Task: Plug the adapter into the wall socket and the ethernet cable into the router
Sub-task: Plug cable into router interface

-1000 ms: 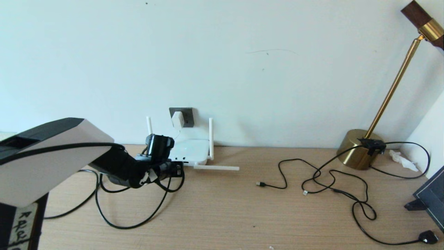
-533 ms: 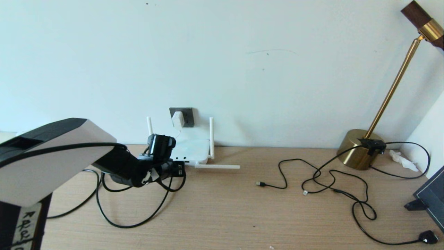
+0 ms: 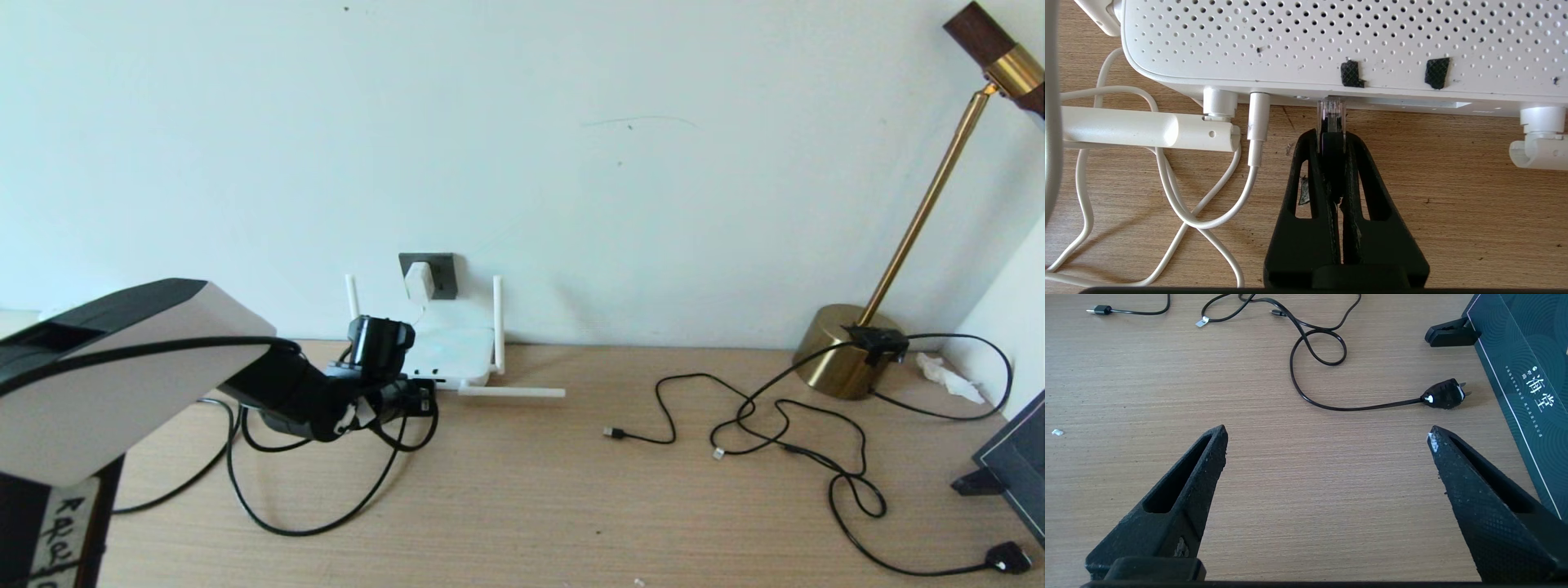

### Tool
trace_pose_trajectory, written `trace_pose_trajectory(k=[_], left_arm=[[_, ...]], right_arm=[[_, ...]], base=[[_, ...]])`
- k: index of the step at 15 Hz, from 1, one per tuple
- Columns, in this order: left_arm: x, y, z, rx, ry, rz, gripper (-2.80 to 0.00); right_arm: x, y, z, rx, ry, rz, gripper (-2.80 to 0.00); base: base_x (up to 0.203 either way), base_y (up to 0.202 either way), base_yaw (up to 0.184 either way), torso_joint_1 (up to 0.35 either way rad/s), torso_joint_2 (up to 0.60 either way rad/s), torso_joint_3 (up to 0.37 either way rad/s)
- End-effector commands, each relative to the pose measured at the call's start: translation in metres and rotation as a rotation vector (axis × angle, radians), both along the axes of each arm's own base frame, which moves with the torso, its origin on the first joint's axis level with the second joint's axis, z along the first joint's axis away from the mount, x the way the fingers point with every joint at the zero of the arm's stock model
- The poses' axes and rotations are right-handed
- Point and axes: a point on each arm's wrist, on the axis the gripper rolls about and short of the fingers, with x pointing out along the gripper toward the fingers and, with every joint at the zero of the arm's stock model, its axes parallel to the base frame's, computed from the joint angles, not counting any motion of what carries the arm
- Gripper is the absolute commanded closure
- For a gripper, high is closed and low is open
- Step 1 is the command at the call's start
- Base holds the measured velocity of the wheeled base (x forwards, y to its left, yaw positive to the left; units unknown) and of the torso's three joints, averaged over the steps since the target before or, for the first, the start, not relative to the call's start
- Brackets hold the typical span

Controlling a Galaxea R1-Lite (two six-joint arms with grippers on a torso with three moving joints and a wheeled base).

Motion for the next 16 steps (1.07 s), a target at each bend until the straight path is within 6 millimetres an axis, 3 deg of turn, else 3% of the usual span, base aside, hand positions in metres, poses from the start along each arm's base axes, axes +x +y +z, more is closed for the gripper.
trace_pose_trajectory(k=[1,16], left_arm=[[-0.0009,-0.0013,-0.0008,0.003,0.003,-0.002,0.0],[-0.0028,-0.006,-0.0007,0.003,0.002,-0.013,0.0]], right_arm=[[0.0001,0.0,-0.0001,0.0,0.002,0.0,-2.8],[0.0001,0.0,0.0004,-0.004,0.005,0.0,-2.8]], base=[[0.0,0.0,0.0,0.0,0.0,0.0],[0.0,0.0,0.0,0.0,0.0,0.0]])
